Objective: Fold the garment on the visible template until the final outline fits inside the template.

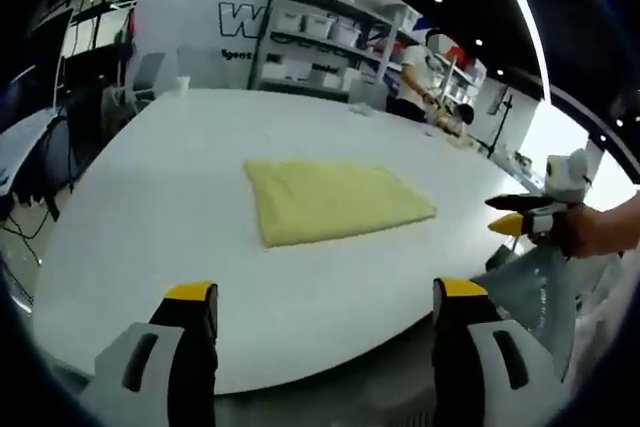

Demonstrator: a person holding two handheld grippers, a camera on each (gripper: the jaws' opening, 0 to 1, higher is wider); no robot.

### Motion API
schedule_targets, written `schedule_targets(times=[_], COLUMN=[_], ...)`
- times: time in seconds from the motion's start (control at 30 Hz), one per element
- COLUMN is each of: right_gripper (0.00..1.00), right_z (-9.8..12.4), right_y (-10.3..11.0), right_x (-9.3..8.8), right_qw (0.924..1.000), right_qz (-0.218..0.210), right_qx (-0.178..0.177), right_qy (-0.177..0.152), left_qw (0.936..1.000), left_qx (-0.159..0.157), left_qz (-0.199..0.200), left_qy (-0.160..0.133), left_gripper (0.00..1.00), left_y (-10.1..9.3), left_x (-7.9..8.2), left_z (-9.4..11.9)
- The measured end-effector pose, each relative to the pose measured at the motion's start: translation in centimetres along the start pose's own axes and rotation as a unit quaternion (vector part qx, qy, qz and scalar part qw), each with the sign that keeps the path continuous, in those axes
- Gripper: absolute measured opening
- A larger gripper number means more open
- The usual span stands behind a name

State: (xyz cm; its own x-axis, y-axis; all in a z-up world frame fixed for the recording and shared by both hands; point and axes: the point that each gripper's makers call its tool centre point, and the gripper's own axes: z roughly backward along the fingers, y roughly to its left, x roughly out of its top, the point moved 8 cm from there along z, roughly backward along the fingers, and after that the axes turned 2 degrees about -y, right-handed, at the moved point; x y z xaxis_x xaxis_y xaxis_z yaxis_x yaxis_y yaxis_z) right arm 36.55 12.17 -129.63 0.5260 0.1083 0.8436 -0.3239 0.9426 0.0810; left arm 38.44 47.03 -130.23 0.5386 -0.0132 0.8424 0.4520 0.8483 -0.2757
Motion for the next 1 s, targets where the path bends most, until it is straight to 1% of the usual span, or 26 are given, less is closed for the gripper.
schedule_targets(times=[0.07,0.13,0.17,0.27,0.33,0.37,0.47,0.5,0.6,0.67,0.73,0.77,0.8,0.87,0.9,0.93,1.0], right_gripper=[0.78,0.78,0.77,0.77,0.76,0.76,0.75,0.75,0.74,0.71,0.69,0.69,0.67,0.66,0.66,0.65,0.63], right_z=[-0.1,-0.2,-0.3,-0.3,-0.3,-0.4,-0.8,-0.9,-1.4,-1.5,-1.7,-1.8,-1.9,-2.3,-2.3,-2.3,-2.4], right_y=[0.0,-0.3,-0.4,-0.9,-1.0,-1.1,-1.0,-0.9,-0.6,-0.5,-0.7,-0.8,-0.8,-0.7,-0.6,-0.4,-0.4], right_x=[0.2,0.2,0.2,0.1,0.0,-0.1,-0.1,0.0,0.0,0.0,0.0,0.0,0.0,-0.2,-0.1,-0.2,-0.2], right_qw=[1.0000,1.0000,1.0000,1.0000,1.0000,1.0000,0.9999,0.9999,0.9999,0.9999,0.9998,0.9995,0.9995,0.9995,0.9994,0.9992,0.9991], right_qz=[0.001,-0.001,-0.003,-0.004,-0.004,-0.006,-0.006,-0.008,-0.002,0.001,-0.001,-0.007,-0.007,-0.001,0.008,0.015,0.010], right_qx=[-0.001,-0.003,-0.002,-0.005,-0.006,-0.006,-0.005,-0.002,0.003,0.004,0.007,0.008,0.010,0.016,0.022,0.028,0.033], right_qy=[-0.005,-0.004,-0.004,0.000,0.002,0.000,-0.007,-0.008,-0.016,-0.016,-0.021,-0.029,-0.029,-0.026,-0.027,-0.024,-0.026], left_qw=[0.9998,0.9992,0.9991,0.9988,0.9989,0.9994,0.9989,0.9986,0.9988,0.9989,0.9985,0.9982,0.9978,0.9972,0.9969,0.9968,0.9968], left_qx=[-0.005,-0.011,-0.009,-0.002,-0.001,0.004,0.022,0.030,0.033,0.037,0.046,0.051,0.060,0.071,0.075,0.075,0.075], left_qz=[0.019,0.035,0.037,0.047,0.046,0.033,0.041,0.043,0.035,0.024,0.026,0.026,0.024,0.021,0.021,0.025,0.027], left_qy=[-0.009,-0.014,-0.018,-0.011,-0.005,-0.002,-0.001,-0.011,-0.008,-0.016,-0.016,-0.016,-0.017,-0.011,-0.010,-0.010,-0.008], left_gripper=[0.95,0.95,0.95,0.96,0.95,0.95,0.93,0.93,0.93,0.94,0.94,0.94,0.94,0.94,0.94,0.94,0.93], left_y=[-0.2,-0.6,-0.6,-1.0,-1.3,-1.3,-0.6,-0.2,0.0,0.2,0.5,0.7,1.0,1.3,1.4,1.4,1.4], left_x=[0.2,0.5,0.6,0.7,0.3,0.1,0.2,0.3,0.0,0.2,0.2,0.2,0.1,0.0,0.0,-0.1,-0.1], left_z=[-0.4,-0.8,-0.9,-1.1,-1.2,-1.2,-1.4,-1.3,-1.0,-1.0,-1.0,-1.0,-1.0,-1.1,-1.1,-1.0,-0.9])
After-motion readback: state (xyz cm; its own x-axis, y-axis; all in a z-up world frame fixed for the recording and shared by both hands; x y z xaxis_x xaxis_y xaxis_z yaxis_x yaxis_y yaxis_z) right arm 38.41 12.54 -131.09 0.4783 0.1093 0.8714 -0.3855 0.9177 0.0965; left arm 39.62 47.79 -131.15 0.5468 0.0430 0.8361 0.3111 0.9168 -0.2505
